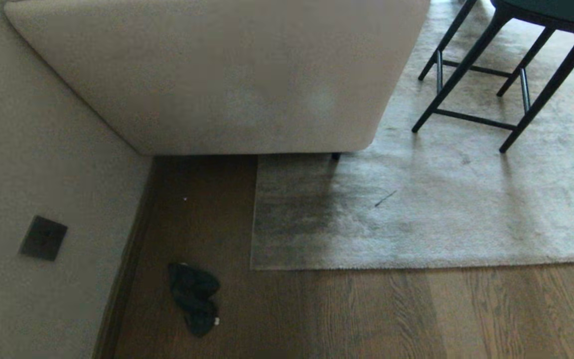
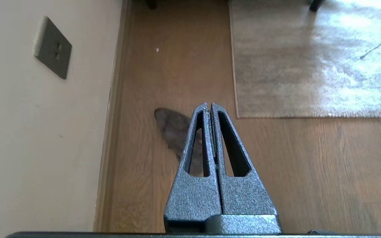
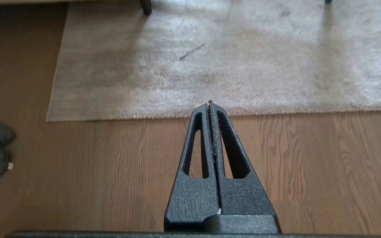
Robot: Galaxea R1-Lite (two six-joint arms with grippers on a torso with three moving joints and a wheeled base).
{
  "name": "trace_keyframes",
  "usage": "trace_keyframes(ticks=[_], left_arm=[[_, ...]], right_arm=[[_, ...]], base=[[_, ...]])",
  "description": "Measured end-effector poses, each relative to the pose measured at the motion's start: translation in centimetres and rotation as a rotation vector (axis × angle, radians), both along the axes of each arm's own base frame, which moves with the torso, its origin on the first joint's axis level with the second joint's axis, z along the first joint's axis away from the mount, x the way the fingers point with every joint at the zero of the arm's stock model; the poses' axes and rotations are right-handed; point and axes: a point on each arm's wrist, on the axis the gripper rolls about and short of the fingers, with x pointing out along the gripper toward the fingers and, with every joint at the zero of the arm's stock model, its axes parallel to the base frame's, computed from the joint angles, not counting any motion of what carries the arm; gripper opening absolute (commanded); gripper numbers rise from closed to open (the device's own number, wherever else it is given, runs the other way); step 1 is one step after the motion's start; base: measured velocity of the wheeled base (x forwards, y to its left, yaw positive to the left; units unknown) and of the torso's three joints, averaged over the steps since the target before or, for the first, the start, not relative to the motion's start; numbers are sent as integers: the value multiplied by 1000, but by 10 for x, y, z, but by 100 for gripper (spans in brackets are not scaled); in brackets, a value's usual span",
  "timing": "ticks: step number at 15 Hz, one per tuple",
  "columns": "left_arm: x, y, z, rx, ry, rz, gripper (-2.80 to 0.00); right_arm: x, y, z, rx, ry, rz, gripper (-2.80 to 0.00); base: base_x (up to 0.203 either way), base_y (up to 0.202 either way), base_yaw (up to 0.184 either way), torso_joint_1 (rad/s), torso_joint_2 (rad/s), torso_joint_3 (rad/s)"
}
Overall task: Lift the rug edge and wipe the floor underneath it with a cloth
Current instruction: Pick up the rag
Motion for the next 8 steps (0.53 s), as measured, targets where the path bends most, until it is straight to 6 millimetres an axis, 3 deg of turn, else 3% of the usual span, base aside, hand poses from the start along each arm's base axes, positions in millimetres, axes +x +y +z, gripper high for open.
trace_keyframes(ticks=[8], left_arm=[[0, 0, 0, -2, 0, 3, -280]], right_arm=[[0, 0, 0, 0, 0, 0, -280]], base=[[0, 0, 0, 1, 3, -196]])
